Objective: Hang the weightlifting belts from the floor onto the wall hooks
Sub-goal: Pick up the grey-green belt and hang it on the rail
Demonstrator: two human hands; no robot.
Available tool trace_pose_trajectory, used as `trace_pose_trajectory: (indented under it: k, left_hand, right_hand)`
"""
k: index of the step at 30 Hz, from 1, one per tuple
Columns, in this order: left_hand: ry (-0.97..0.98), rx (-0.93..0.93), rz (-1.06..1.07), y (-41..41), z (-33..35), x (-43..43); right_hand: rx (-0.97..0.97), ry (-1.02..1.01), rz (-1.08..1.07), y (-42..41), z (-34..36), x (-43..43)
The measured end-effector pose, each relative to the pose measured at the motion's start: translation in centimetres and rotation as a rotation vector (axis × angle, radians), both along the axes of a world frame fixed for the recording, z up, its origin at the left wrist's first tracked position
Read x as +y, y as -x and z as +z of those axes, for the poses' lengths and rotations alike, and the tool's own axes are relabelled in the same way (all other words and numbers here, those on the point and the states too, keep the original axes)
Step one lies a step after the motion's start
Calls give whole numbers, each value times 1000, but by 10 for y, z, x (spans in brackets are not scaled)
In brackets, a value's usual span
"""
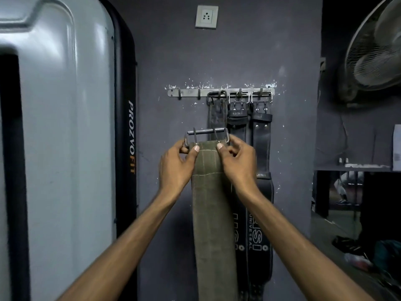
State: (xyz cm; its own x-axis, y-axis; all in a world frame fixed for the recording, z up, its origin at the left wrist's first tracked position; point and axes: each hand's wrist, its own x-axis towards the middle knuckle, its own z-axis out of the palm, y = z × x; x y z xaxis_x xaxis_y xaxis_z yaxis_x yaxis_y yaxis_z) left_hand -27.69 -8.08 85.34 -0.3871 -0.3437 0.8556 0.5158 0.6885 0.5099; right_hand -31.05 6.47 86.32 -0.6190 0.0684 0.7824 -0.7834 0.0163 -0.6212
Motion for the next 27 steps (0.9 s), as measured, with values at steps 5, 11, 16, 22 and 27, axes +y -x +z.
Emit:
trace_pose_trajectory:
  k: [5,11,16,22,27]
  left_hand:
    - [73,66,122,63,19,-28]
    - [140,145,206,133,52,-59]
    - [185,223,276,189,100,-82]
    - [241,256,363,242,161,-105]
    - [292,125,403,271,181,-118]
  right_hand:
    - [105,2,-68,65,15,-37]
    - [240,-44,-113,141,45,-63]
    - [327,-119,-228,192,93,-81]
    - [421,-237,-430,234,151,-96]
    - [445,-388,-624,249,168,-104]
